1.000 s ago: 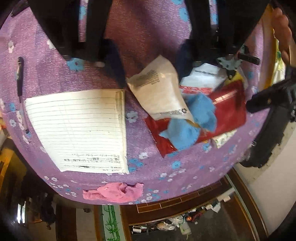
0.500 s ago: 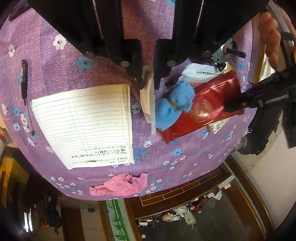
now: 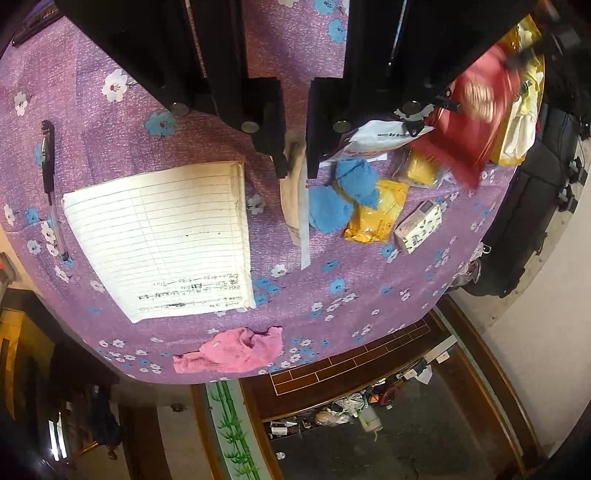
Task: Organize soft objects
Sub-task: 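Lift the red packet and white pouch and carry both over the foam box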
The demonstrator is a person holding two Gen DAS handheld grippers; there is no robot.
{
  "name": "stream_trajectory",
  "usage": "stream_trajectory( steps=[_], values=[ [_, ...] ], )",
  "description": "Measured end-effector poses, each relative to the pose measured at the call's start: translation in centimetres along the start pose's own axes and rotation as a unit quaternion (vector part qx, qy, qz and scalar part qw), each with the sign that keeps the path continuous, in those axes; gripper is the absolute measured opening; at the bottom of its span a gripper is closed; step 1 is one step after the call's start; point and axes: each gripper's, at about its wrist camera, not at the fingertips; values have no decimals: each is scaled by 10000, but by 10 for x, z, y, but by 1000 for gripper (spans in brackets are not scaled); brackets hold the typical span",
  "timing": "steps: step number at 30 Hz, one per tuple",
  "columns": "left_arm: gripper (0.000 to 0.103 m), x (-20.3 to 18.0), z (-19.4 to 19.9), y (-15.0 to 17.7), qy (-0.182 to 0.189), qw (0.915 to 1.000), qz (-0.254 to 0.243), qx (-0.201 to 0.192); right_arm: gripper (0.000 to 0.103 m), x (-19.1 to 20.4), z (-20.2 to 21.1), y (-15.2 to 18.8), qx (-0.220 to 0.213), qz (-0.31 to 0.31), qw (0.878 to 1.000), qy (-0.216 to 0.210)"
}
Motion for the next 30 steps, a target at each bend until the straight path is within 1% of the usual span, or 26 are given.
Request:
stream_trajectory(
  steps=[1, 2, 3, 4, 5, 6, 8, 9, 10, 11, 12, 13, 14, 15, 17, 18, 19, 21, 23, 24, 25, 26, 29, 30],
  values=[
    [21, 0, -2, 7, -150, 9998, -139, -7, 8, 3, 0, 0, 3, 43, 10000, 13],
    [28, -1, -3, 14, -447, 9982, -378, -154, 8, 5, 0, 1, 14, 87, 10000, 33],
    [34, -3, -3, 15, -674, 9962, -494, -258, 8, 8, -1, 1, 33, 142, 9999, 68],
    [38, -7, -3, 16, -912, 9933, -607, -373, 8, 10, -1, 2, 43, 177, 9998, 88],
    [44, -10, -2, 17, -994, 9920, -660, -424, 8, 11, -2, 2, 51, 205, 9997, 110],
    [48, -14, -1, 16, -1018, 9905, -762, -517, 8, 12, -3, 3, 65, 222, 9996, 140],
    [49, -21, -2, 13, -1056, 9881, -941, -606, 8, 10, -5, 3, 96, 205, 9996, 161],
    [49, -27, -7, 10, -1219, 9852, -1031, -618, 8, 9, -6, 3, 107, 183, 9997, 155],
    [50, -33, -11, 7, -1297, 9827, -1150, -654, 8, 8, -7, 3, 112, 178, 9996, 166],
    [51, -39, -16, 5, -1287, 9814, -1253, -679, 8, 8, -8, 3, 135, 175, 9996, 184],
    [54, -43, -23, 2, -1305, 9801, -1338, -666, 8, 7, -8, 4, 153, 164, 9996, 177],
    [54, -48, -31, -1, -1391, 9785, -1397, -613, 8, 7, -9, 4, 155, 154, 9996, 158],
    [55, -50, -42, -4, -1564, 9763, -1395, -544, 8, 8, -9, 4, 161, 169, 9996, 161],
    [60, -51, -49, -5, -1639, 9745, -1441, -526, 8, 8, -9, 4, 159, 185, 9996, 171],
    [61, -55, -60, -6, -1777, 9685, -1639, -599, 8, 9, -7, 3, 131, 204, 9995, 179],
    [60, -54, -61, -6, -1820, 9673, -1665, -591, 8, 9, -5, 3, 99, 190, 9996, 168],
    [59, -53, -60, -6, -1783, 9683, -1650, -574, 8, 9, -2, 2, 47, 186, 9997, 148],
    [51, -47, -56, -8, -1719, 9711, -1557, -558, 8, 11, 3, 1, -68, 199, 9997, 98],
    [45, -42, -50, -9, -1641, 9739, -1460, -577, 8, 15, 8, 0, -191, 232, 9995, -59],
    [44, -40, -47, -9, -1568, 9765, -1373, -547, 8, 20, 10, -1, -237, 312, 9992, -68],
    [44, -38, -45, -9, -1509, 9787, -1300, -493, 8, 24, 12, -1, -246, 397, 9989, 9],
    [45, -39, -46, -9, -1496, 9793, -1278, -479, 8, 28, 13, -1, -243, 455, 9987, 55],
    [58, -46, -50, -1, -1626, 9746, -1471, -452, 8, 38, 8, 2, -67, 643, 9975, 299],
    [64, -48, -54, 1, -1663, 9734, -1509, -461, 8, 42, 6, 3, -16, 748, 9954, 593]
  ],
)
Point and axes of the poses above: each gripper's, at about its wrist camera, not at the fingertips, and z roughly against the way its jaws point, x to its left, y to its underside, and after that the axes turned 14 degrees about z, right-handed
